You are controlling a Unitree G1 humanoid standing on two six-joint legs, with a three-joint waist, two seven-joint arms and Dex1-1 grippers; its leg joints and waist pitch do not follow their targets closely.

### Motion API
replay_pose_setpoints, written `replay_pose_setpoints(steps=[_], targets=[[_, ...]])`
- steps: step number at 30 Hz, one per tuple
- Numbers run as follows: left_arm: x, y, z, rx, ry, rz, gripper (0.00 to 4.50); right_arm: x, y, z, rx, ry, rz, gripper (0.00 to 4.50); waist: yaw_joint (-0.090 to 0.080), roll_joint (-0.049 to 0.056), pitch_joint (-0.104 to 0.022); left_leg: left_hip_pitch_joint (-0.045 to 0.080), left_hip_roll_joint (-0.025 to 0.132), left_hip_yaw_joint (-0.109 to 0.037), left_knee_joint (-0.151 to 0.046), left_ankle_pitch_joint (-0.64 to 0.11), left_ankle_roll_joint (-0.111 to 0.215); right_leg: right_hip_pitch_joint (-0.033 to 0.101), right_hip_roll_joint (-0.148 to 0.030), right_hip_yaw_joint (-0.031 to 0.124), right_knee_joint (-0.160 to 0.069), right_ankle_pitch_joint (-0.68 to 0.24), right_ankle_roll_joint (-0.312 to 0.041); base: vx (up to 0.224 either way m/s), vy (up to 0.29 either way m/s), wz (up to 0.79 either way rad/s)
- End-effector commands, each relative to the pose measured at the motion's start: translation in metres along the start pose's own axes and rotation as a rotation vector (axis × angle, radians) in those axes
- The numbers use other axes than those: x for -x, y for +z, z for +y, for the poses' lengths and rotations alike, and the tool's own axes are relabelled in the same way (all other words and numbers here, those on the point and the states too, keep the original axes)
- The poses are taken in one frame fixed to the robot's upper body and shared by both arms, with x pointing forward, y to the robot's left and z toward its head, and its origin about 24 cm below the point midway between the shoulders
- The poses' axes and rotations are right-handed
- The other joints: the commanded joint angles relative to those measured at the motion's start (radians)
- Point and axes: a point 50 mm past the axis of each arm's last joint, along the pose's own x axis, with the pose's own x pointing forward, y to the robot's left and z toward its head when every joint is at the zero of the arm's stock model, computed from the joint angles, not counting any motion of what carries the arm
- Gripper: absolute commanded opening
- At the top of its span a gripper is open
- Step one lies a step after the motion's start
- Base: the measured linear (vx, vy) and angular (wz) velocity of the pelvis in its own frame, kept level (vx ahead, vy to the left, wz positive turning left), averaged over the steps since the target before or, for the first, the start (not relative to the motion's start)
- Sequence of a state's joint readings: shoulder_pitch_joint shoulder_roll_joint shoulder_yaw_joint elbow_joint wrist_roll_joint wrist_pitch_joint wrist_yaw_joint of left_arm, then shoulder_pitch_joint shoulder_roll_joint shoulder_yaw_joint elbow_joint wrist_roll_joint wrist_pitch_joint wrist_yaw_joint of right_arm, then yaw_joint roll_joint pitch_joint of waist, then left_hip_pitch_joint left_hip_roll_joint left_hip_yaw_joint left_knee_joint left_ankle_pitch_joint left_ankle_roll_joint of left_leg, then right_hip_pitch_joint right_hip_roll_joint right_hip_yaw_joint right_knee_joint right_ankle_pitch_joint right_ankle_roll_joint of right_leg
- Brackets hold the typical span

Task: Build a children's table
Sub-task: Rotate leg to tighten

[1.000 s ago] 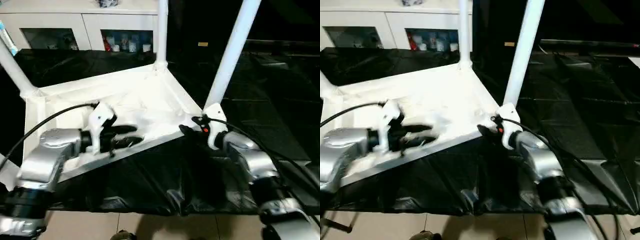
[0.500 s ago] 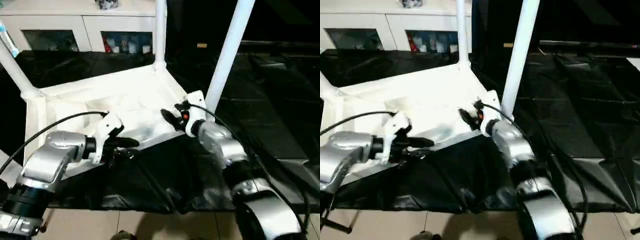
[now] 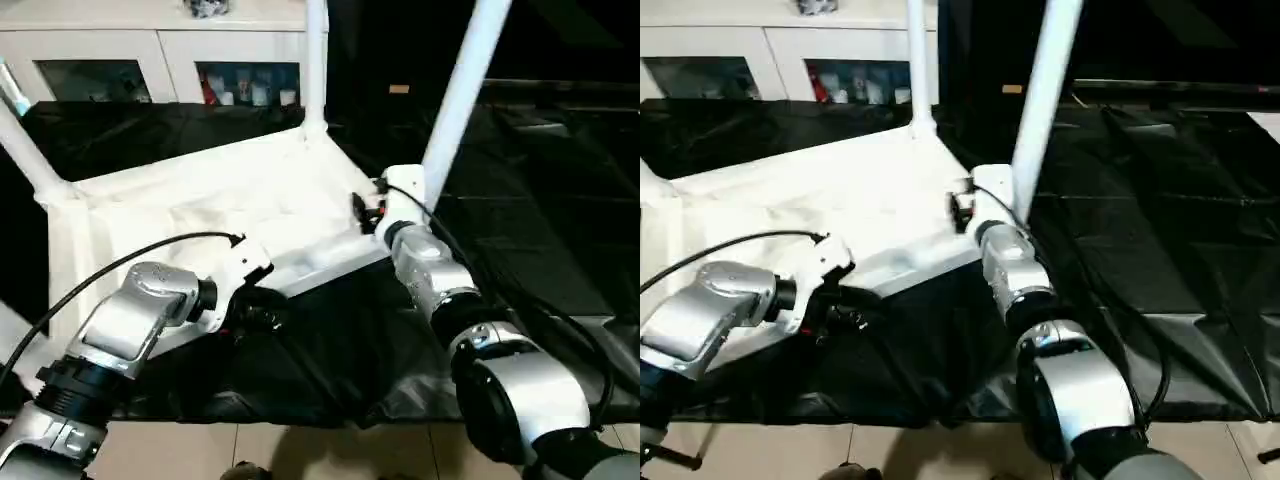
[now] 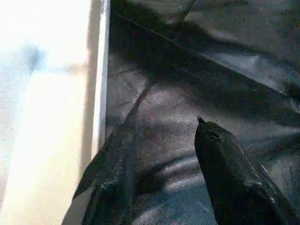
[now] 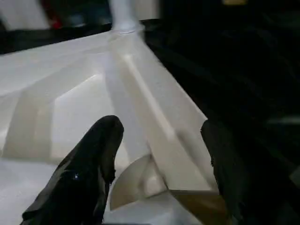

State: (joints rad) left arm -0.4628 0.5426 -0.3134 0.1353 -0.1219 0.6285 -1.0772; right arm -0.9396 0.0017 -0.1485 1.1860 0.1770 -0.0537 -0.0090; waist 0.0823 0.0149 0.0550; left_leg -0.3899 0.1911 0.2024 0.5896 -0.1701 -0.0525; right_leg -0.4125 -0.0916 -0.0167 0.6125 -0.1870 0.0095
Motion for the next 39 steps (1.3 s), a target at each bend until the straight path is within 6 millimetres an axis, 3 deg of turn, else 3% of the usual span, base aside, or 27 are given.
replay_pose_setpoints(steps=[1, 10, 18, 27, 32, 38, 39], targets=[[0.003, -0.005, 0.005, -0.002, 0.041, 0.045, 2.26, 0.0, 0.001, -0.022, -0.076, -0.126, -0.002, 3.14, -0.009, 0.016, -0.074, 0.037, 0.021, -0.011, -0.069, -0.235, -0.044, 0.036, -0.024, 0.016, -0.049, -0.073, -0.207, 0.0, 0.0, 0.0], [0.003, -0.007, 0.006, -0.03, 0.062, 0.069, 2.26, 0.003, 0.009, -0.052, -0.096, -0.261, -0.031, 3.14, 0.0, 0.014, -0.073, 0.036, 0.019, -0.012, -0.07, -0.268, -0.063, 0.034, -0.025, 0.014, -0.053, -0.134, -0.18, 0.0, 0.0, 0.0], [0.001, -0.007, 0.015, -0.064, 0.152, 0.048, 2.26, 0.008, 0.02, -0.084, -0.03, -0.35, -0.08, 3.14, -0.001, 0.008, -0.078, 0.025, 0.014, -0.011, -0.062, -0.202, -0.036, 0.043, -0.024, 0.012, -0.047, -0.067, -0.188, 0.0, 0.0, 0.0], [-0.008, -0.003, 0.024, -0.107, 0.256, -0.002, 2.26, 0.026, 0.029, -0.139, -0.036, -0.521, -0.135, 3.14, 0.005, 0.009, -0.082, 0.024, 0.014, -0.009, -0.052, -0.164, -0.006, 0.045, -0.02, 0.009, -0.043, 0.006, -0.211, 0.0, 0.0, 0.0], [-0.013, 0.001, 0.029, -0.145, 0.334, -0.055, 2.26, 0.031, 0.027, -0.147, -0.03, -0.548, -0.151, 3.14, 0.003, 0.005, -0.083, 0.017, 0.013, -0.01, -0.05, -0.165, 0.002, 0.049, -0.022, 0.006, -0.042, 0.0, -0.209, 0.0, 0.0, 0.0], [-0.016, 0.02, 0.024, -0.224, 0.357, -0.252, 2.26, 0.03, 0.016, -0.136, 0.063, -0.49, -0.154, 3.14, 0.001, 0.003, -0.083, 0.015, 0.016, -0.011, -0.05, -0.172, 0.009, 0.049, -0.025, 0.005, -0.045, -0.024, -0.213, 0.0, 0.0, 0.0], [-0.014, 0.024, 0.024, -0.229, 0.378, -0.309, 2.26, 0.03, 0.014, -0.131, 0.097, -0.464, -0.16, 3.14, 0.002, 0.009, -0.083, 0.015, 0.016, -0.012, -0.05, -0.171, 0.01, 0.048, -0.026, 0.005, -0.045, -0.022, -0.213, 0.0, 0.0, 0.0]])
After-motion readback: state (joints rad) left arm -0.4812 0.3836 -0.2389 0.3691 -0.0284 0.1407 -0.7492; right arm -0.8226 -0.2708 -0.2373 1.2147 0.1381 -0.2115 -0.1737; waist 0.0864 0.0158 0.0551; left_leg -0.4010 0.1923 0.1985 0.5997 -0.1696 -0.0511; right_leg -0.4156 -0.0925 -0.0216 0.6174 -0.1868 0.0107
